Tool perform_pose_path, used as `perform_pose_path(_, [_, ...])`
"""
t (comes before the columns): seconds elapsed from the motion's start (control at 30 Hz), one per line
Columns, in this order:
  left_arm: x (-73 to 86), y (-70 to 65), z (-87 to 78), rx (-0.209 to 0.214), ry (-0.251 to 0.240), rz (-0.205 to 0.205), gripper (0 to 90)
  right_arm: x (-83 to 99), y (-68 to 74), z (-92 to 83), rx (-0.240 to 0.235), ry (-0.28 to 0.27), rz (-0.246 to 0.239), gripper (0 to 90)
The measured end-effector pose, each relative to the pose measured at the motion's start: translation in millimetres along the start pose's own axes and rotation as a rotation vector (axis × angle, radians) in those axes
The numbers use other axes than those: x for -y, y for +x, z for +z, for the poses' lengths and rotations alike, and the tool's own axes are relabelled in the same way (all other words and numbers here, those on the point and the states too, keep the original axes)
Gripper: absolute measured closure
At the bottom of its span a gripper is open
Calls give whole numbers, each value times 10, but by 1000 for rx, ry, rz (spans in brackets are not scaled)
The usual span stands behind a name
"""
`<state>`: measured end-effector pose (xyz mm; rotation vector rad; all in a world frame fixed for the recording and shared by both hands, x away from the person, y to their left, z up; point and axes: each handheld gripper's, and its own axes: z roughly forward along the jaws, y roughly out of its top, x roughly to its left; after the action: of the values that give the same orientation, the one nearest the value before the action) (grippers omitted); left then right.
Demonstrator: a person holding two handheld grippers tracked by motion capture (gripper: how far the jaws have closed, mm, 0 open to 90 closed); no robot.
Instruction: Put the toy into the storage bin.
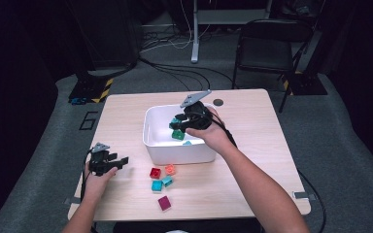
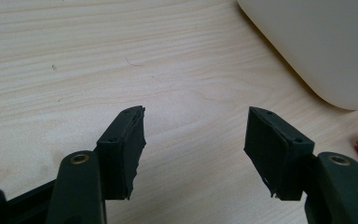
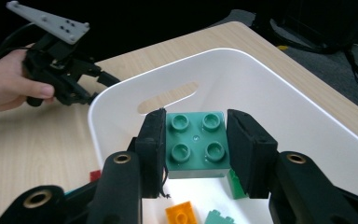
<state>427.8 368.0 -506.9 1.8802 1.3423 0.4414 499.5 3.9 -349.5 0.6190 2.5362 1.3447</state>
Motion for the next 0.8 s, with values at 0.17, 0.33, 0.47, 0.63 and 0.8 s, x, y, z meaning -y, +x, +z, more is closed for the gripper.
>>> perform_pose_path(0.17, [-1, 6, 5, 4, 3, -2, 376, 12, -128, 104, 15, 11, 27, 584])
perform_pose_path(0.33, [-4, 8, 7, 6, 8, 1, 376, 40, -223, 200, 28, 30, 58, 584])
perform_pose_path(0.47, [-5, 10, 9, 6, 9, -2, 376, 64, -287, 271, 40, 39, 71, 584])
perform_pose_path(0.63, [-6, 11, 12, 6, 7, 4, 376, 90, -316, 353, 47, 60, 84, 584])
perform_pose_path(0.8, [-10, 11, 12, 4, 9, 6, 376, 101, -332, 433, 46, 72, 87, 583])
